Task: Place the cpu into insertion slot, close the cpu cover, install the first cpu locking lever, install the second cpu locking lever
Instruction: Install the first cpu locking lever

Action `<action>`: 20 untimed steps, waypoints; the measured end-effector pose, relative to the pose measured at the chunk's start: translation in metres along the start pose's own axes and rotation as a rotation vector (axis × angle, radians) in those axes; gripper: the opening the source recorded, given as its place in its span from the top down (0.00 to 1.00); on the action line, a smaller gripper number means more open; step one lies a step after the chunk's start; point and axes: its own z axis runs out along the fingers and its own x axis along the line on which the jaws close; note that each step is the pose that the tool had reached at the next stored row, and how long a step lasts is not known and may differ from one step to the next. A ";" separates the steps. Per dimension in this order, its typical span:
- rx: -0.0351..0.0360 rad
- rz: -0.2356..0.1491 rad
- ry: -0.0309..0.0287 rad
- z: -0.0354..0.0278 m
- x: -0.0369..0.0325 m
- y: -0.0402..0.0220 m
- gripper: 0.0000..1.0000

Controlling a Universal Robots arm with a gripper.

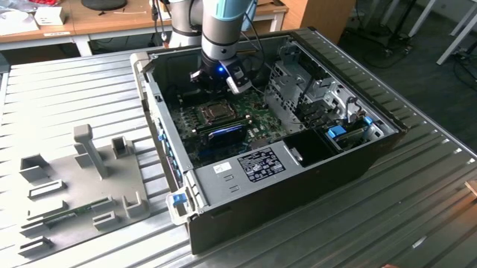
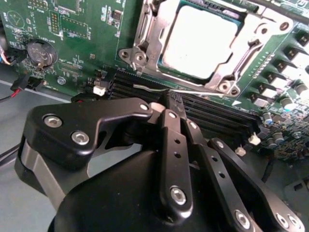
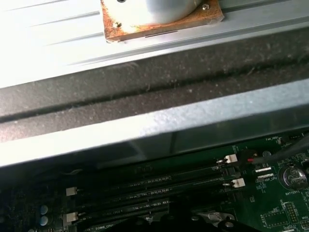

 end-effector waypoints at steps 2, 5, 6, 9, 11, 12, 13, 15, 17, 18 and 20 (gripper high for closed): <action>0.0001 0.001 -0.0003 0.0000 0.0000 0.0001 0.90; 0.0001 0.003 -0.0007 0.0001 0.0001 0.0005 0.90; 0.0000 0.003 -0.0008 0.0001 0.0000 0.0005 0.90; -0.0004 0.003 -0.0007 0.0002 -0.0004 0.0006 0.90; -0.0007 0.003 -0.0006 0.0002 -0.0008 0.0007 0.90; -0.0008 0.003 -0.0006 0.0002 -0.0009 0.0007 0.90; -0.0009 0.003 -0.0006 0.0002 -0.0011 0.0007 0.90; -0.0010 0.003 -0.0006 0.0002 -0.0015 0.0008 0.90; -0.0010 0.003 -0.0006 0.0003 -0.0017 0.0009 0.90; -0.0010 0.003 -0.0005 0.0003 -0.0019 0.0009 0.90; -0.0012 0.003 -0.0005 0.0003 -0.0022 0.0010 0.90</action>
